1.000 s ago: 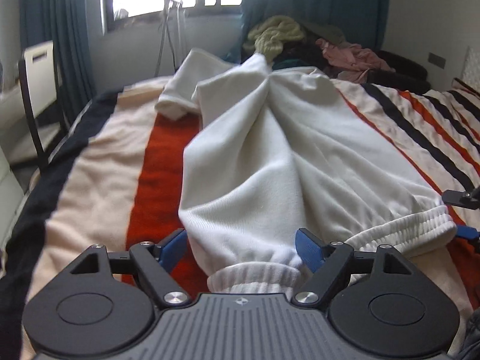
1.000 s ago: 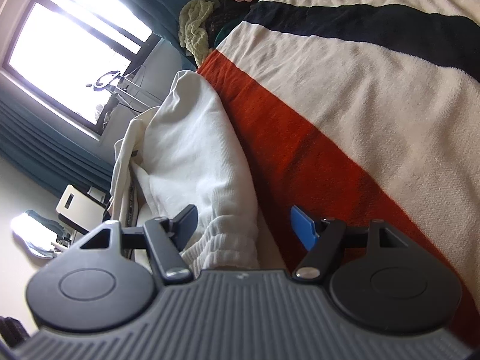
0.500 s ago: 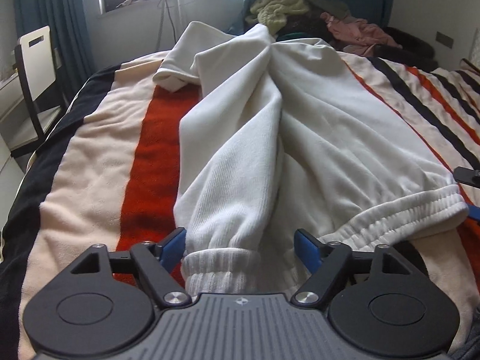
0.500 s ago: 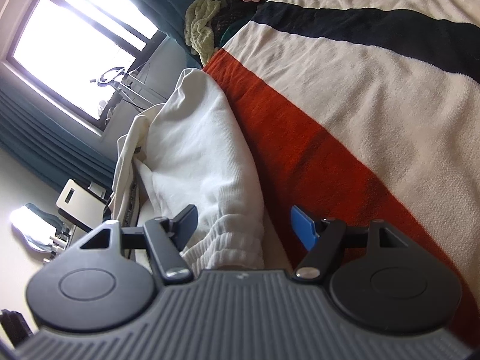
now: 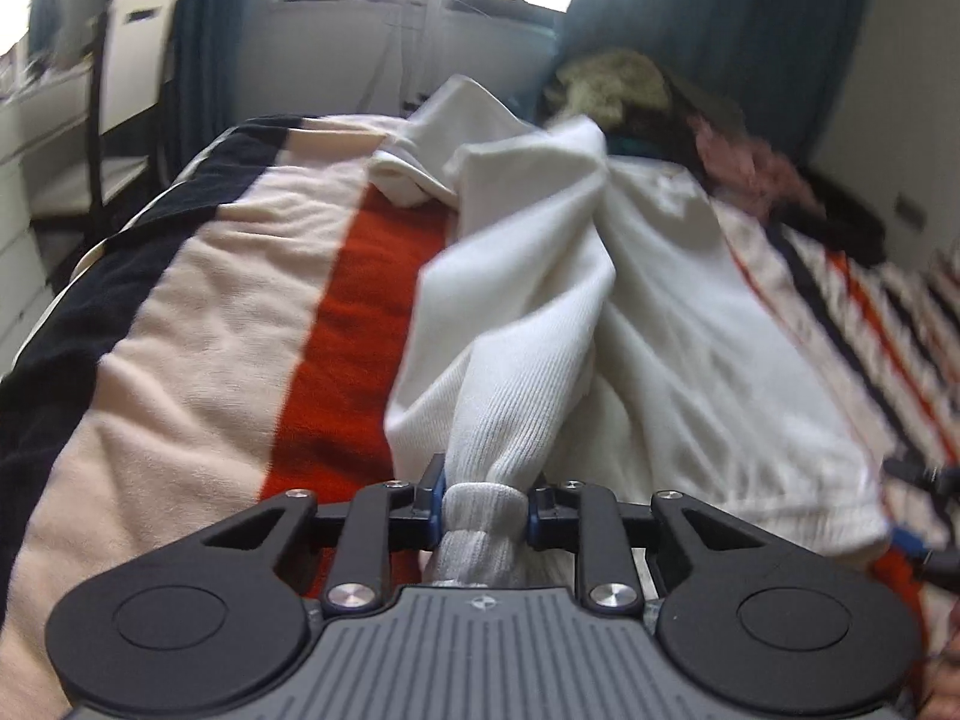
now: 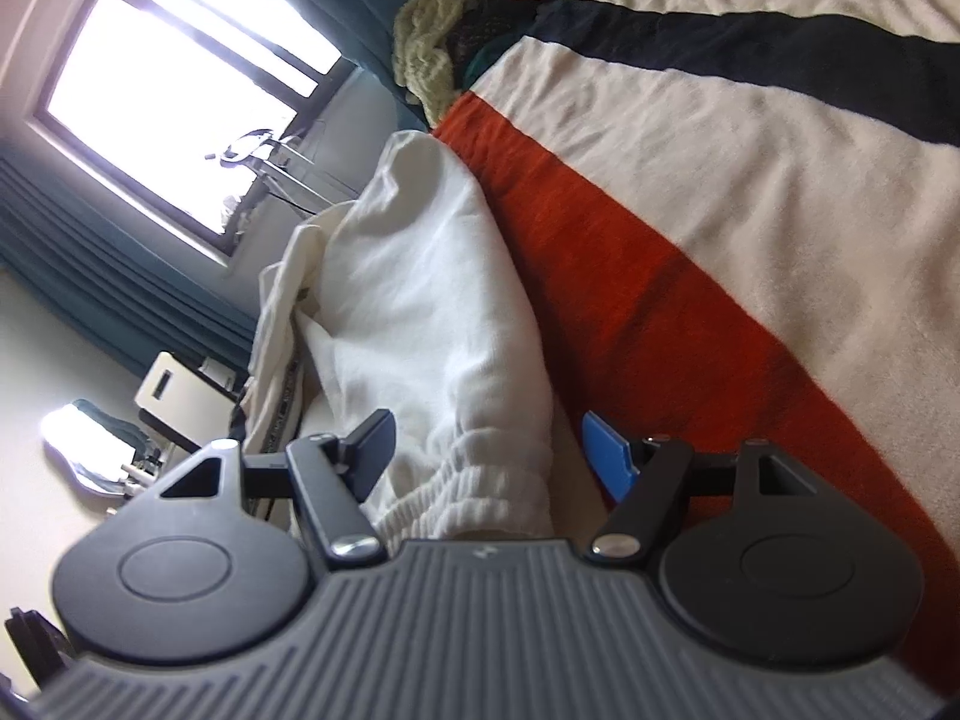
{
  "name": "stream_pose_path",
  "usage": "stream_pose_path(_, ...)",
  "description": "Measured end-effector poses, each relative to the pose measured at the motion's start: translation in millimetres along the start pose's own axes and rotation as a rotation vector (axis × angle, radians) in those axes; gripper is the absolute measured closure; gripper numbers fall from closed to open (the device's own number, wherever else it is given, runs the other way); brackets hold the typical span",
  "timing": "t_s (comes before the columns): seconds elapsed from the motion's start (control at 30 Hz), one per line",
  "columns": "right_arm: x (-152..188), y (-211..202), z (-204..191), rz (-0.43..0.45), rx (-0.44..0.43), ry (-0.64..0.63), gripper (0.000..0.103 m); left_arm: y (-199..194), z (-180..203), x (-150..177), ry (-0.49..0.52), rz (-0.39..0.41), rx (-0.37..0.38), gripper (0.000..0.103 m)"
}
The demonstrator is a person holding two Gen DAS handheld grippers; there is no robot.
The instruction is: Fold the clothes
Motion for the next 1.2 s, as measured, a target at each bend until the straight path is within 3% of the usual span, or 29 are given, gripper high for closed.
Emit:
stream_pose_path(0.27, 28.1, 31.0, -15.7, -0.206, -0.096, -0.012, 0.031, -29.8, -39.4, -21.0, -0.29, 0.167, 0.07, 0.082)
stream_pose_path(0.43, 25.0, 46.6, -21.5, -0.247, -0.196, 0.073, 0.031, -37.5, -42.3, -26.0, -0.315, 0.21, 0.065, 0.082)
stream_pose_path(0.47, 24.6, 49.5, -23.1, -0.253, -0.218, 0.085, 0.033, -38.9, -42.9, -26.5, -0.318, 0.216, 0.064, 0.082)
stream_pose_path(0.53, 27.9, 55.9, -28.3, -0.273, -0.22, 0.058, 0.051, -41.8, -44.4, -27.3, -0.324, 0.229, 0.06, 0.081)
stream_pose_path(0.73, 31.8, 37.1, -48.7, -0.215, -0.195, -0.094, 0.077, -42.5, -52.4, -26.0, -0.35, 0.232, 0.046, 0.081)
stream_pose_path(0.9, 22.7, 1.3, -64.6, -0.129, -0.225, -0.162, 0.08, -47.0, -59.4, -22.2, -0.425, 0.245, 0.068, 0.081)
stream_pose_path(1.03, 28.9, -1.9, -61.5, -0.151, -0.209, -0.172, 0.08, -44.5, -64.9, -18.7, -0.454, 0.223, 0.06, 0.081)
stream_pose_path(1.2, 41.9, 6.7, -50.4, -0.204, -0.183, -0.141, 0.08, -42.9, -62.2, -20.3, -0.417, 0.221, 0.046, 0.081)
Point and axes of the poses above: each gripper's, at about its wrist camera, not at the fingertips, and y roughly the way its jaws point, z to its right, x to its underside, the point moved 8 cm from there along y, roughly the way its jaws point, and after that the axes turned 13 degrees about x, right-handed, at the moved point
